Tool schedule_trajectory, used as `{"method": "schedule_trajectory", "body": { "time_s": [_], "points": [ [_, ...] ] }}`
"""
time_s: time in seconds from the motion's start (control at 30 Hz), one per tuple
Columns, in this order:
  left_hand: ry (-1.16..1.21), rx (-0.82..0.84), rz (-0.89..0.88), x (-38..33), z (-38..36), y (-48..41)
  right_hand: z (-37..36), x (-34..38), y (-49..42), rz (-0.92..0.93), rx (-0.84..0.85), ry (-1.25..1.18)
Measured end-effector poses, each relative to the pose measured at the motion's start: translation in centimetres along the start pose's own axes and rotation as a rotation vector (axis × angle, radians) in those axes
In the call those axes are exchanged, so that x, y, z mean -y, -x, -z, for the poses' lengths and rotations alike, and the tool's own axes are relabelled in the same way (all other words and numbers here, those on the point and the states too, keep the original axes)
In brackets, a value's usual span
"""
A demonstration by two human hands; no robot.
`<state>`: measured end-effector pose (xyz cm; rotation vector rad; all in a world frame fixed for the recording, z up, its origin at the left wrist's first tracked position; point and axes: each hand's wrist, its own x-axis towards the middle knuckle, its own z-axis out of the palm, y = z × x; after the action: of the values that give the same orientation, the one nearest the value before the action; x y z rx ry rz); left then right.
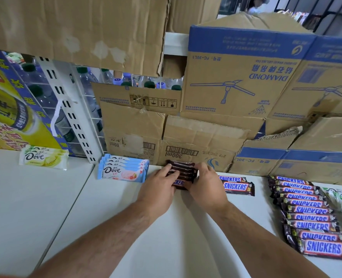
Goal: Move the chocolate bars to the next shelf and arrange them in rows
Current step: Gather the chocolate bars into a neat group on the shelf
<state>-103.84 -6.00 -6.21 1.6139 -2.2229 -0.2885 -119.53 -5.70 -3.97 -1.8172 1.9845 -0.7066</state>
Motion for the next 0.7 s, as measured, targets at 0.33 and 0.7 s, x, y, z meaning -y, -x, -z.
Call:
{"method": "schedule_trajectory", "body": {
  "time_s": [0.33, 0.7],
  "points": [
    [0.293, -0.088, 0.119, -0.5, 0.1, 0.1, -0.1, 0.2, 0.6, -0.158, 0.022, -0.171],
    [0.265, -0.084, 0.129, 0.0, -0.9, -0.1, -0.3, -0.3, 0.4, -0.145, 0.033, -0.177]
  ]
}}
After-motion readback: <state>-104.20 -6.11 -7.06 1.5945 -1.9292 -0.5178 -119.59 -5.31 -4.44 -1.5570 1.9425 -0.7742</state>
